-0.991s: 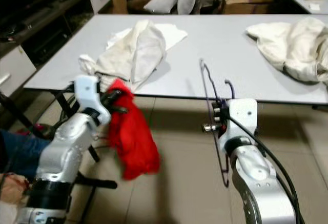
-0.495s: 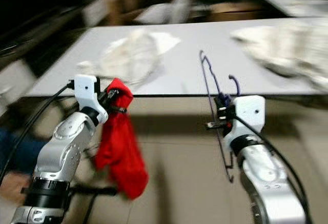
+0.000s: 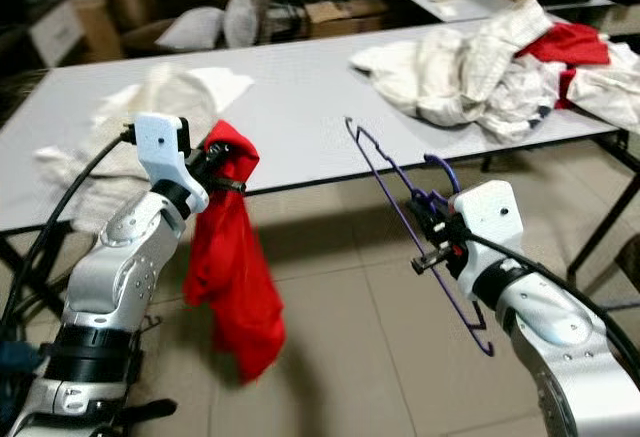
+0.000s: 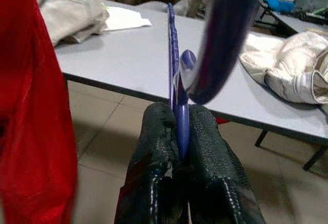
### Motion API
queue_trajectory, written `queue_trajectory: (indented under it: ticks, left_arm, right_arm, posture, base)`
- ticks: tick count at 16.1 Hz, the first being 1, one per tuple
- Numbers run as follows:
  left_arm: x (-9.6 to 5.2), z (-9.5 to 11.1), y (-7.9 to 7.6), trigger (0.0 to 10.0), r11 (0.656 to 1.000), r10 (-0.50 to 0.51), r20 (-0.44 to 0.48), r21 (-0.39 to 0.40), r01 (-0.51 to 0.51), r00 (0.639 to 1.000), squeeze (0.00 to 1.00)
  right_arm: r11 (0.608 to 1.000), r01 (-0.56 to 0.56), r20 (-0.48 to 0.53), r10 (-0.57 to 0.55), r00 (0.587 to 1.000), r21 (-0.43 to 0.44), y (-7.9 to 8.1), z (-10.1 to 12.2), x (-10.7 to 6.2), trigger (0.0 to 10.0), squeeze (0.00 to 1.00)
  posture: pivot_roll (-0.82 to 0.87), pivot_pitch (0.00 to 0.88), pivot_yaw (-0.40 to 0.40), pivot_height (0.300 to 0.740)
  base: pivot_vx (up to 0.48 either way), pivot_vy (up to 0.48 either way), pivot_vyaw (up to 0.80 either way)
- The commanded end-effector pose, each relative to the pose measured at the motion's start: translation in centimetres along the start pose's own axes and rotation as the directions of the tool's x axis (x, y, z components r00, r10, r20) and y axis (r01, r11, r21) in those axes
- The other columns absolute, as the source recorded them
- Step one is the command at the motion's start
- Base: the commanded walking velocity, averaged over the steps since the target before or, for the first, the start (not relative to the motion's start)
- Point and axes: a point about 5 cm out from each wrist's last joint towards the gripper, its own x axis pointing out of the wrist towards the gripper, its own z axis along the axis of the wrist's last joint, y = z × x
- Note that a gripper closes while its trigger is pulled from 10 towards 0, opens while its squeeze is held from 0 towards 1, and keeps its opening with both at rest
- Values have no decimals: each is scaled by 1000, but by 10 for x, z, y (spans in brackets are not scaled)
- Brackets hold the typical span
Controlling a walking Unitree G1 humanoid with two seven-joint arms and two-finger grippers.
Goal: Hang hanger
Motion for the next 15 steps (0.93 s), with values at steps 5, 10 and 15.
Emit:
queue_trajectory:
  ticks: [5,10,15]
  left_arm:
    - [1,7,-6,10000,1000,-26,22,-5,26,999,0]
    - [12,20,-3,10000,1000,-29,45,7,29,999,0]
    - [35,36,-2,10000,996,-76,46,47,74,996,0]
  right_arm:
    - [999,-39,19,38,999,35,10,3,4,10000,0]
    - [973,-230,68,229,971,10,4,17,-14,10000,0]
    - [848,-530,-92,527,845,-3,-5,20,-64,10000,0]
  posture:
    - [-144,0,63,740]
    - [-136,0,58,740]
    - [-133,0,59,740]
  base:
    - [351,0,-249]
    - [357,0,0]
    - [366,0,0]
